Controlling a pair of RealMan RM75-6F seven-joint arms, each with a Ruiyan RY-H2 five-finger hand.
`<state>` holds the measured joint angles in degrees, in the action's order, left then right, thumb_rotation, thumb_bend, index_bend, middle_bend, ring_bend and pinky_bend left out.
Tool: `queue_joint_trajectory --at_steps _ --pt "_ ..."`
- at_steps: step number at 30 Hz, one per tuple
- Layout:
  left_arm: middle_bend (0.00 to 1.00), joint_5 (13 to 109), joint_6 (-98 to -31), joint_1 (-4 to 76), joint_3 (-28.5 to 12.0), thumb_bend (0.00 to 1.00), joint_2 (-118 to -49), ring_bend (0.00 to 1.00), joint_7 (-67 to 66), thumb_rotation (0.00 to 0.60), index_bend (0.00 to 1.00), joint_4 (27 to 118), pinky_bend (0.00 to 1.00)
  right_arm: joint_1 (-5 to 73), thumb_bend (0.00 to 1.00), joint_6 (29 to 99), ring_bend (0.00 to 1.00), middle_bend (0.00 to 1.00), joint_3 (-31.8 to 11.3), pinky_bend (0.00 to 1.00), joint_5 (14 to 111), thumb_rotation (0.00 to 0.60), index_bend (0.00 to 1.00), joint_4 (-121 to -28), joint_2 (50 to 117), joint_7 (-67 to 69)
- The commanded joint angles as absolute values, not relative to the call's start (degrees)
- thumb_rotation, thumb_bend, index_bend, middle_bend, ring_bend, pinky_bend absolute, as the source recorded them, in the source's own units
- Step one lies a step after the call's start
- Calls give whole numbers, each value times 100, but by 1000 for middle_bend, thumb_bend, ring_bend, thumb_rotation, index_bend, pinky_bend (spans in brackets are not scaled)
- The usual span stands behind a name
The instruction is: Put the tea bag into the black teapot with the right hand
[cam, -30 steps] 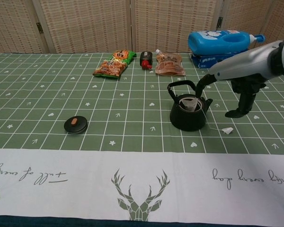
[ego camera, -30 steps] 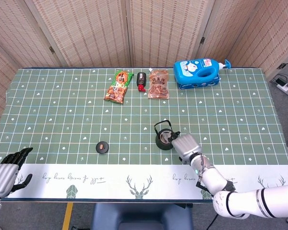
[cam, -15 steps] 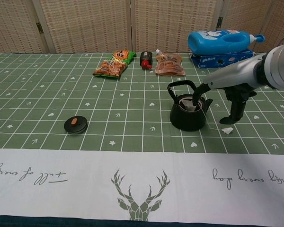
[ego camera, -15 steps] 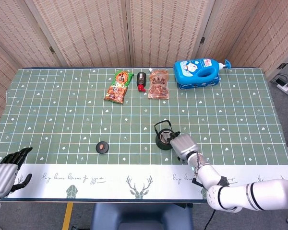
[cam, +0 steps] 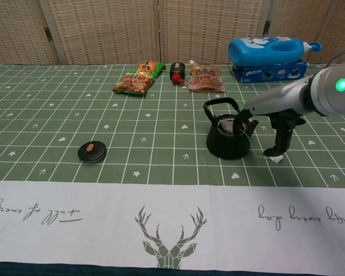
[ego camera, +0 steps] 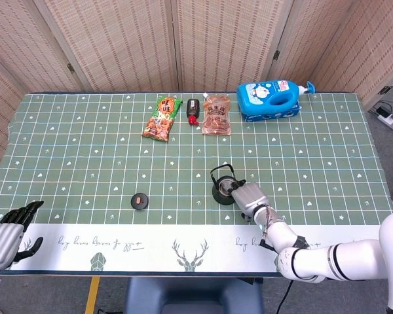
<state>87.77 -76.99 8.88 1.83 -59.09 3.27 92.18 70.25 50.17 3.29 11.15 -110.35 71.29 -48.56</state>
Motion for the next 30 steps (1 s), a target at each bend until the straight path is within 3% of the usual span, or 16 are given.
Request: queue_joint_trajectory --at_steps 1,11,24,28,30 --pt "55 8778 -7698 888 184 375 -5908 126 324 600 0 9224 163 7062 411 4962 920 103 365 802 1093 600 182 -10919 7202 -4802" --pt "55 8790 -7731 876 181 375 -5885 126 394 600 0 9218 163 7183 411 4784 920 103 453 800 1086 600 183 -10664 7408 -4637" --pt "55 8735 -7661 892 184 375 -5954 126 151 600 0 9224 163 6819 411 5540 913 77 501 797 2119 600 183 -11934 6322 -4163" --pt "55 8720 -7662 890 179 375 -5975 127 72 600 0 9236 163 6324 411 6091 825 23 571 726 3122 600 139 -12417 5931 -3881" --pt "55 8721 -7668 888 180 375 -5984 128 34 600 0 9242 163 5954 411 6596 719 1 675 647 3806 600 83 -12519 5885 -3793"
